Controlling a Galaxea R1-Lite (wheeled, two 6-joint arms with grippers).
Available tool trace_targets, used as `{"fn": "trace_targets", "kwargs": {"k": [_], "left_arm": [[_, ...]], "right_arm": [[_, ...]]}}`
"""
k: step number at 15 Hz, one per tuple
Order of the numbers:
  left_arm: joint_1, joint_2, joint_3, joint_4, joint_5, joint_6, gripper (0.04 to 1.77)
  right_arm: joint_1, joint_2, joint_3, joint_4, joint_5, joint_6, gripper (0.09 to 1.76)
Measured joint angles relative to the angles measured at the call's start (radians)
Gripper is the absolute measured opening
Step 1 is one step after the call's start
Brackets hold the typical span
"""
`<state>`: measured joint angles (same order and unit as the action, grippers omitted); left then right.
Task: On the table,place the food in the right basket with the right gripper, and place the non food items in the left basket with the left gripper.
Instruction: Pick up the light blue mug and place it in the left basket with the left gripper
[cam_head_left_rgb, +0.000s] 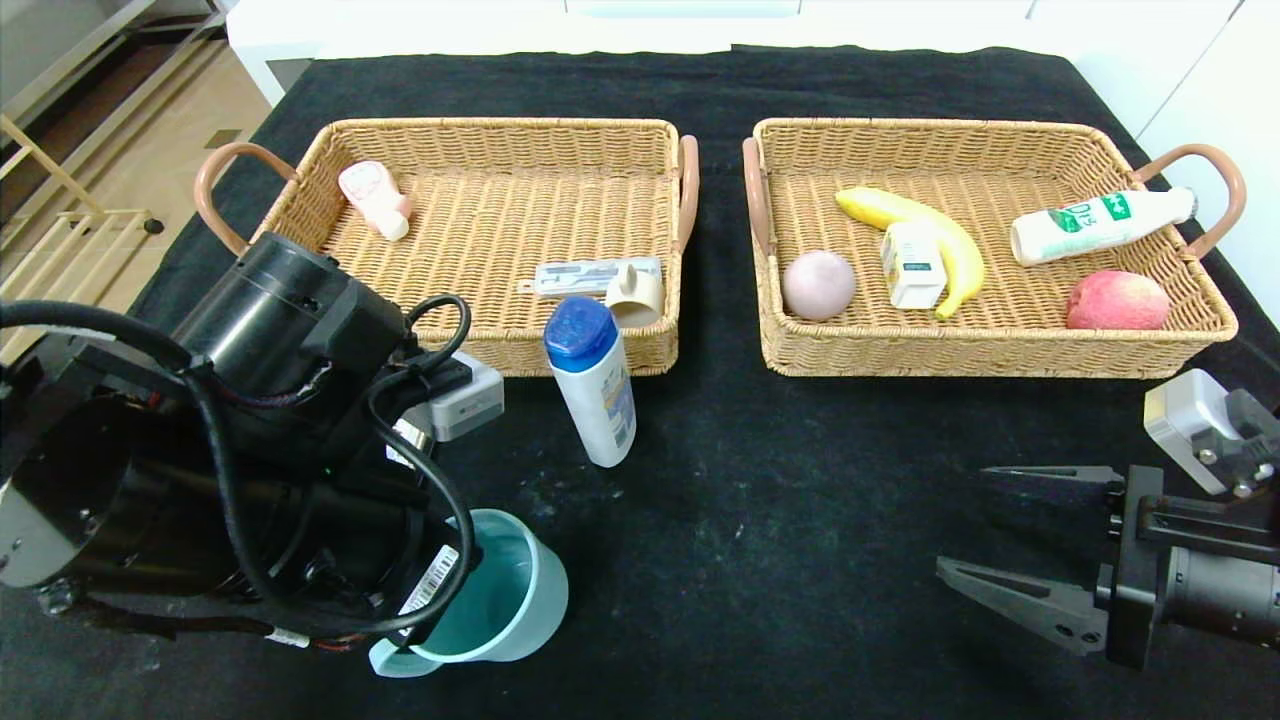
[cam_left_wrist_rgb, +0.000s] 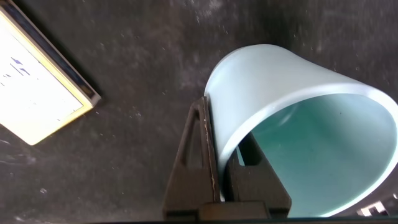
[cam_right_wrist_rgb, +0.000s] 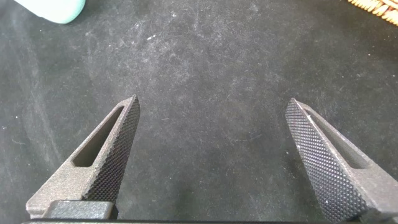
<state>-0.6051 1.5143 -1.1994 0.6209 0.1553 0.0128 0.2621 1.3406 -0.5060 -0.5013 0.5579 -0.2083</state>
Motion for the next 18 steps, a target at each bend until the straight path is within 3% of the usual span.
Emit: {"fn": "trace_targets", "kwargs": {"k": [4, 7, 15, 18], "left_arm": [[-0.002, -0.068, 0.015, 0.001, -0.001, -0.004, 0.17], [0.032, -0.134, 0.019, -0.015, -0.005, -0.032, 0.17], [0.167, -0.168, -0.06, -0.271, 0.018, -0.089, 0.17], [0.212, -0.139, -0.085, -0.293, 0.02, -0.082, 0.17]], "right_arm": [[0.0, 0.0, 0.0, 0.0, 0.0, 0.0, 1.71], [0.0, 0.002, -0.001, 0.0, 0.0, 0.0, 1.71], [0.0, 0.015, -0.002, 0.0, 0.0, 0.0, 1.71], [-0.001, 0.016, -0.003, 0.0, 0.0, 0.0, 1.71]]}}
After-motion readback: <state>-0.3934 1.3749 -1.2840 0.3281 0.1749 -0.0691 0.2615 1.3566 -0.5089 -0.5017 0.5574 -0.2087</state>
